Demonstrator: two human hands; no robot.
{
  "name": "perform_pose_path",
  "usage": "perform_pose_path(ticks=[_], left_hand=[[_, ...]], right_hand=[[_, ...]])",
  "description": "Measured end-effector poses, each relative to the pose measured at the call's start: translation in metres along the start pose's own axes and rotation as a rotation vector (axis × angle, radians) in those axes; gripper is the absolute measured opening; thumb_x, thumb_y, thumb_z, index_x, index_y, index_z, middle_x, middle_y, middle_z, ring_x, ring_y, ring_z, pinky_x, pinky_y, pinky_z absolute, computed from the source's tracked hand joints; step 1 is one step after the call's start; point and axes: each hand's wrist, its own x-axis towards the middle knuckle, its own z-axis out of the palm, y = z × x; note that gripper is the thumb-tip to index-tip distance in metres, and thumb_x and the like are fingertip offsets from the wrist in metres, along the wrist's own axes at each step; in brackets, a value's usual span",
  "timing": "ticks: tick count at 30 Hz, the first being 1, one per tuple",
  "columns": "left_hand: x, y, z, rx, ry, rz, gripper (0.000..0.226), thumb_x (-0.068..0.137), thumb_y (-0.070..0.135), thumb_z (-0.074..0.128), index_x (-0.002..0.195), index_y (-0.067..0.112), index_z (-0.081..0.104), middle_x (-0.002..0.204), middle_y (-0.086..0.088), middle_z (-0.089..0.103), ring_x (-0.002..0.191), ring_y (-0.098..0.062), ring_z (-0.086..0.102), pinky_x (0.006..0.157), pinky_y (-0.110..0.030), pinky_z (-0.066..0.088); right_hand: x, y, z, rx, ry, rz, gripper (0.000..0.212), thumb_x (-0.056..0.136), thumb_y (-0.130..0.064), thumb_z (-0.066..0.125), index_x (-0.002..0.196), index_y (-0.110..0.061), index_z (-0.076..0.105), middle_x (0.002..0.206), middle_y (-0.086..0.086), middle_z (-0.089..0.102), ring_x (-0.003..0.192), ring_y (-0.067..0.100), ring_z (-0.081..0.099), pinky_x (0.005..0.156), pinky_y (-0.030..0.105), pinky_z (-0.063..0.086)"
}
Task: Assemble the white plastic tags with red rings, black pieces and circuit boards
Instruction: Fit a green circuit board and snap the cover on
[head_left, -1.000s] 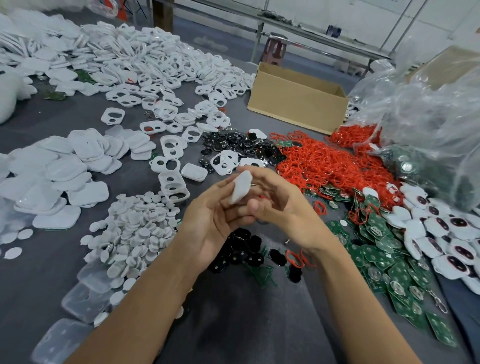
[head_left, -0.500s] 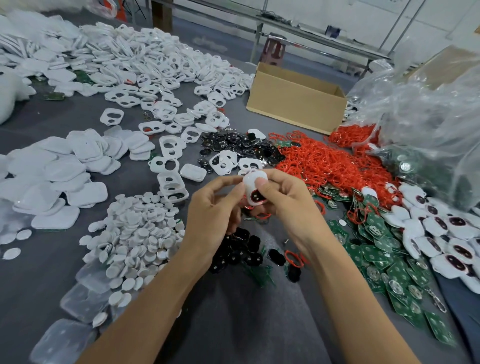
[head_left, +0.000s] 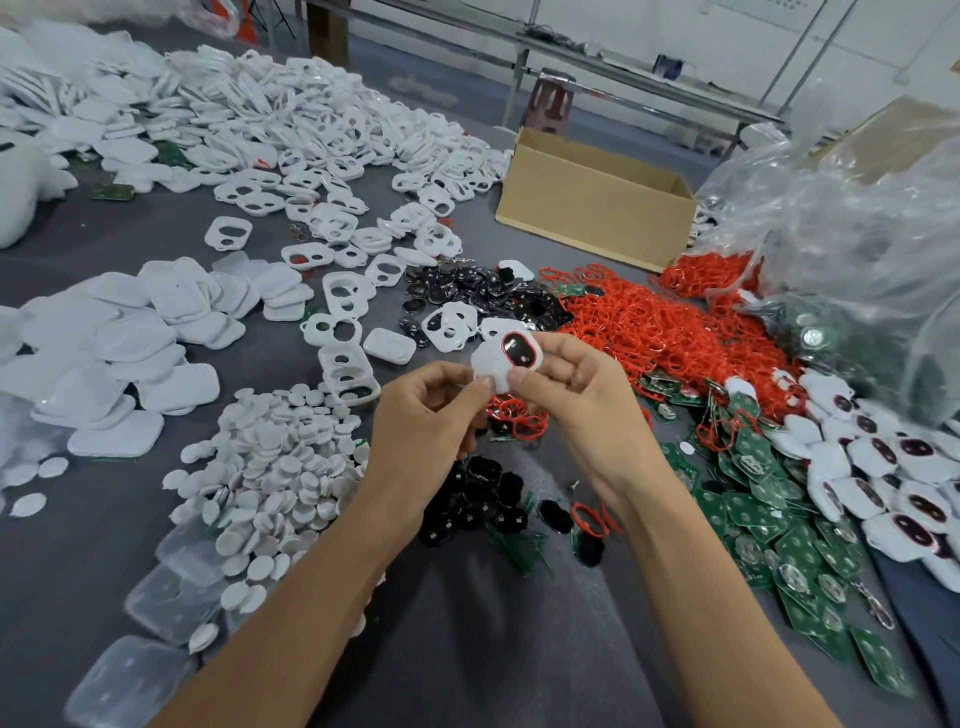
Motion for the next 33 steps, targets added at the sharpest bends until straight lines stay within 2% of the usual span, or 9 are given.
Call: perform_pose_path(ticks=[2, 7, 14, 18, 22, 24, 28, 30, 33], left_hand=[[-0.0008, 0.0004, -0.0003, 0.014, -0.038, -0.002, 0.013, 0.089, 0.015, 0.069, 0.078, 0.01, 0.066, 0.053, 0.003, 0.059, 0.043, -0.01, 0.047, 0.044, -0.019, 0.04], [-0.0021, 0.0018, 0.0, 0.017, -0.08, -0.003, 0.015, 0.087, 0.019, 0.071, 0.075, 0.01, 0.068, 0.054, 0.001, 0.06, 0.045, -0.011, 0.048, 0.045, -0.018, 0.04], [-0.003, 0.0008, -0.0006, 0.042, -0.11, -0.004, 0.012, 0.086, 0.017, 0.073, 0.075, 0.013, 0.07, 0.055, -0.001, 0.063, 0.046, -0.01, 0.047, 0.045, -0.017, 0.039], [-0.0029, 0.001, -0.0007, 0.052, -0.11, 0.003, 0.013, 0.086, 0.016, 0.073, 0.074, 0.013, 0.071, 0.056, -0.002, 0.065, 0.045, -0.01, 0.047, 0.044, -0.016, 0.039], [-0.0029, 0.0011, -0.0004, 0.064, -0.12, 0.0, 0.012, 0.086, 0.016, 0.073, 0.075, 0.012, 0.072, 0.058, -0.003, 0.067, 0.044, -0.008, 0.046, 0.044, -0.016, 0.039], [-0.0028, 0.0007, -0.0003, 0.063, -0.127, -0.004, 0.014, 0.086, 0.016, 0.073, 0.072, 0.017, 0.073, 0.058, -0.003, 0.067, 0.045, -0.008, 0.046, 0.044, -0.015, 0.039], [-0.0035, -0.0005, 0.0014, 0.074, -0.144, -0.004, 0.017, 0.086, 0.018, 0.074, 0.068, 0.019, 0.072, 0.059, -0.001, 0.068, 0.045, -0.009, 0.047, 0.046, -0.015, 0.04], [-0.0037, -0.0009, 0.0018, 0.081, -0.153, -0.004, 0.017, 0.086, 0.018, 0.073, 0.069, 0.019, 0.073, 0.059, -0.001, 0.068, 0.045, -0.008, 0.047, 0.046, -0.015, 0.04], [-0.0038, -0.0004, 0.0012, 0.075, -0.15, 0.006, 0.017, 0.087, 0.016, 0.072, 0.07, 0.02, 0.073, 0.059, -0.001, 0.068, 0.044, -0.007, 0.048, 0.045, -0.014, 0.041]], right_hand=[[-0.0002, 0.0013, 0.0012, 0.001, 0.009, -0.02, 0.022, 0.086, 0.006, 0.062, 0.107, -0.001, 0.064, 0.08, 0.003, 0.07, 0.066, 0.005, 0.062, 0.064, 0.015, 0.047], [-0.0018, 0.0027, 0.0037, 0.0, -0.012, -0.042, 0.021, 0.085, 0.005, 0.064, 0.104, -0.003, 0.068, 0.098, 0.011, 0.073, 0.089, 0.019, 0.065, 0.083, 0.022, 0.053], [-0.0024, 0.0026, 0.0041, 0.01, -0.025, -0.017, 0.024, 0.087, 0.009, 0.058, 0.104, -0.005, 0.068, 0.094, 0.005, 0.074, 0.081, 0.007, 0.066, 0.071, 0.014, 0.049], [-0.0036, 0.0024, 0.0065, -0.003, -0.031, -0.005, 0.024, 0.09, 0.007, 0.054, 0.108, -0.005, 0.065, 0.089, 0.004, 0.074, 0.079, 0.01, 0.066, 0.076, 0.022, 0.051], [-0.0039, 0.0031, 0.008, -0.016, 0.005, -0.006, 0.023, 0.089, 0.008, 0.053, 0.107, 0.002, 0.065, 0.088, 0.017, 0.072, 0.076, 0.022, 0.061, 0.079, 0.044, 0.049], [-0.0037, 0.0026, 0.0069, -0.022, 0.007, -0.021, 0.022, 0.088, 0.011, 0.053, 0.106, 0.005, 0.064, 0.081, 0.017, 0.071, 0.068, 0.021, 0.06, 0.068, 0.037, 0.051], [-0.0033, 0.0019, 0.0045, -0.046, 0.005, -0.044, 0.024, 0.085, 0.015, 0.052, 0.104, 0.008, 0.065, 0.066, 0.001, 0.072, 0.052, 0.005, 0.059, 0.052, 0.016, 0.046], [-0.0036, 0.0023, 0.0048, -0.044, 0.013, -0.035, 0.022, 0.085, 0.014, 0.052, 0.102, 0.009, 0.065, 0.062, -0.001, 0.07, 0.049, 0.006, 0.056, 0.05, 0.015, 0.044], [-0.0041, 0.0023, 0.0042, -0.057, 0.022, -0.015, 0.02, 0.085, 0.004, 0.057, 0.101, 0.001, 0.067, 0.061, 0.002, 0.067, 0.055, 0.02, 0.048, 0.05, 0.023, 0.039]])
